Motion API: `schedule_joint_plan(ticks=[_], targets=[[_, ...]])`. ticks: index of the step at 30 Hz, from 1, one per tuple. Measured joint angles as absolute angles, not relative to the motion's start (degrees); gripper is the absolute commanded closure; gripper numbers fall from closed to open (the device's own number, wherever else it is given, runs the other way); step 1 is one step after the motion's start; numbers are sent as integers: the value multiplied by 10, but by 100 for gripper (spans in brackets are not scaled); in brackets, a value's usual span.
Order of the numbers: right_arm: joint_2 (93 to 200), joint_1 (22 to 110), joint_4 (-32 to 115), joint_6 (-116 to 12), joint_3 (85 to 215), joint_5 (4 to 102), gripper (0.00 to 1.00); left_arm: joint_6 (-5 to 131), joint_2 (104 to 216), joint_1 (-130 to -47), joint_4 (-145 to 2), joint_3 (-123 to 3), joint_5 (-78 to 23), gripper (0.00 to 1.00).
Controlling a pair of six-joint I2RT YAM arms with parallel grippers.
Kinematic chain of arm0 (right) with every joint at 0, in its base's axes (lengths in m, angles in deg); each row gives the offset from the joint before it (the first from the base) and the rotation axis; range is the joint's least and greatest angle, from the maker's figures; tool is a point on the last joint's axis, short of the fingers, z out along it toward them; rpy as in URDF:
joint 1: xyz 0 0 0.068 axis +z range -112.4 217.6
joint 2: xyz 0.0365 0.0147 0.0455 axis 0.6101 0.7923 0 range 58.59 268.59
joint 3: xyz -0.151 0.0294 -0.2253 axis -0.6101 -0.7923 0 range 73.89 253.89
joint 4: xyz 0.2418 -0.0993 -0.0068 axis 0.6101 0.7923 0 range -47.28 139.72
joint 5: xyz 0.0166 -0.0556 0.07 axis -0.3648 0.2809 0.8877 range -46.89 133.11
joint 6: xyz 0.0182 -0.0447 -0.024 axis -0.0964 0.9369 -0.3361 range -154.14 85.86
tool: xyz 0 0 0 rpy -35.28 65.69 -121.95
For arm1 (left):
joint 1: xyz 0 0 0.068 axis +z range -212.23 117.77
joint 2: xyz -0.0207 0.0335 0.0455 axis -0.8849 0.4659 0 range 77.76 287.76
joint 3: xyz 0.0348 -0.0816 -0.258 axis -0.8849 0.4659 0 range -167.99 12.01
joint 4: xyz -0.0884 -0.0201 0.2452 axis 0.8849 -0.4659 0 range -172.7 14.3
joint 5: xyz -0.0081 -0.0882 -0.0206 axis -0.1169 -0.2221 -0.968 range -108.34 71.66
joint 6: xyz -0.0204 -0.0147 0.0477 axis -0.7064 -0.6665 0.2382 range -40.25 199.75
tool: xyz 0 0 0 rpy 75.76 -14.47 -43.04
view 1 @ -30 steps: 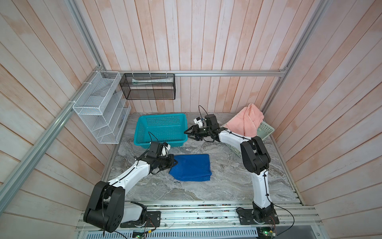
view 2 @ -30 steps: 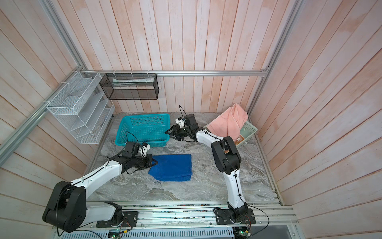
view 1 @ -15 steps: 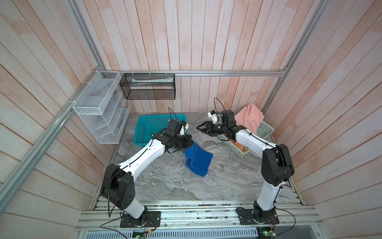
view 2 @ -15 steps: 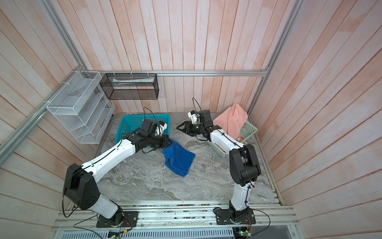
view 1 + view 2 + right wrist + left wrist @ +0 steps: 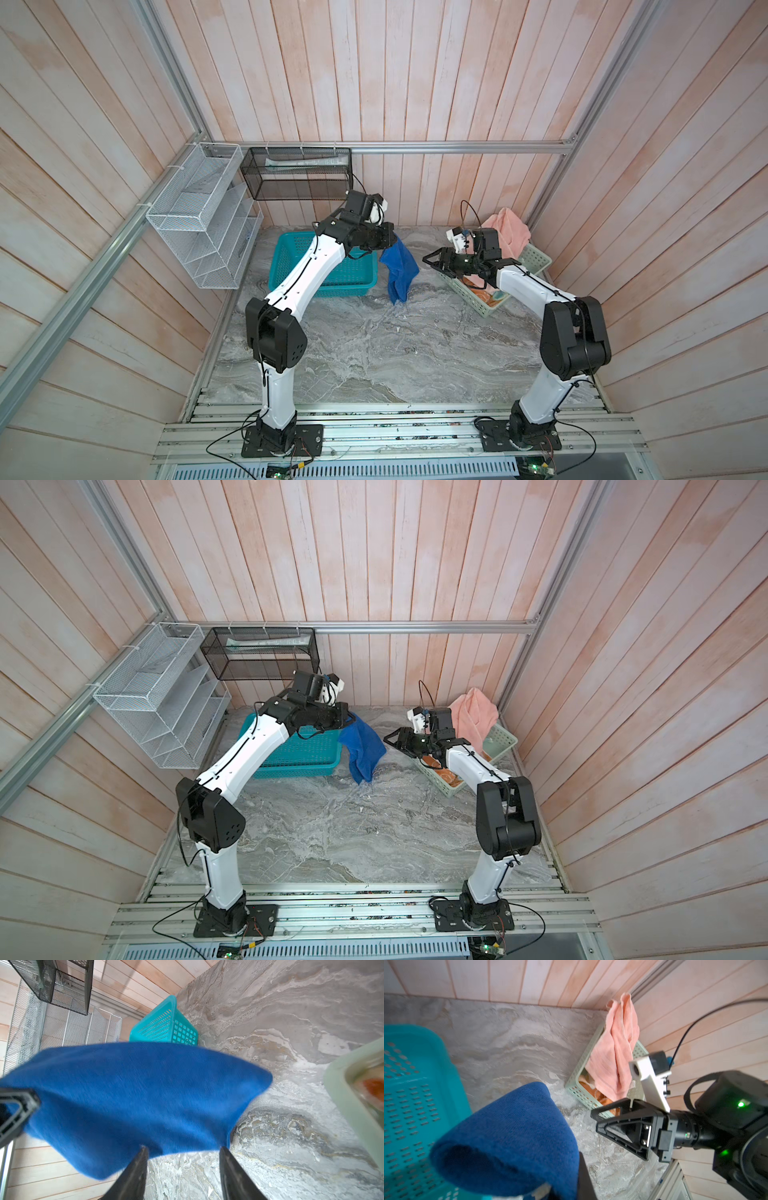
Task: Fold and stack the towels
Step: 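Carry the blue towel into the teal basket with the left gripper while right steadies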
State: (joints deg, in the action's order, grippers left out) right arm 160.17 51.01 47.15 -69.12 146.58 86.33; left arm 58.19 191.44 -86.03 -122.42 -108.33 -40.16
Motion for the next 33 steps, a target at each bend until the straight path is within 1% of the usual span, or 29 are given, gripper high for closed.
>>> schedule_joint_plan(ticks=[3, 6, 8, 10, 13, 18, 21, 25, 33], targets=[[1602, 511, 471, -689, 1466, 866, 44, 608, 1919, -810, -1261, -1123, -416, 100], [1607, 511, 471, -688, 1466, 867, 44, 642, 1917, -747, -1279, -1124, -435, 100], [1611, 514, 471, -689, 1466, 865, 44, 664, 1915, -703, -1275, -1097, -437, 100], [1616, 521, 469, -693, 1464, 862, 44, 684, 1914, -660, -1258, -1042, -437, 100], [1628, 551, 458, -708, 1463, 855, 44, 703, 1937, -612, -1243, -976, -436, 100], [1678, 619, 438, -745, 1476, 855, 44, 722, 1998, -611, -1221, -934, -434, 100], [1718, 645, 434, -764, 1506, 858, 44, 729, 2008, -618, -1212, -929, -433, 100], [1757, 661, 433, -781, 1553, 859, 44, 743, 2007, -616, -1198, -932, -424, 100], [1788, 679, 419, -812, 1605, 867, 45, 768, 2007, -591, -1198, -932, -419, 100]])
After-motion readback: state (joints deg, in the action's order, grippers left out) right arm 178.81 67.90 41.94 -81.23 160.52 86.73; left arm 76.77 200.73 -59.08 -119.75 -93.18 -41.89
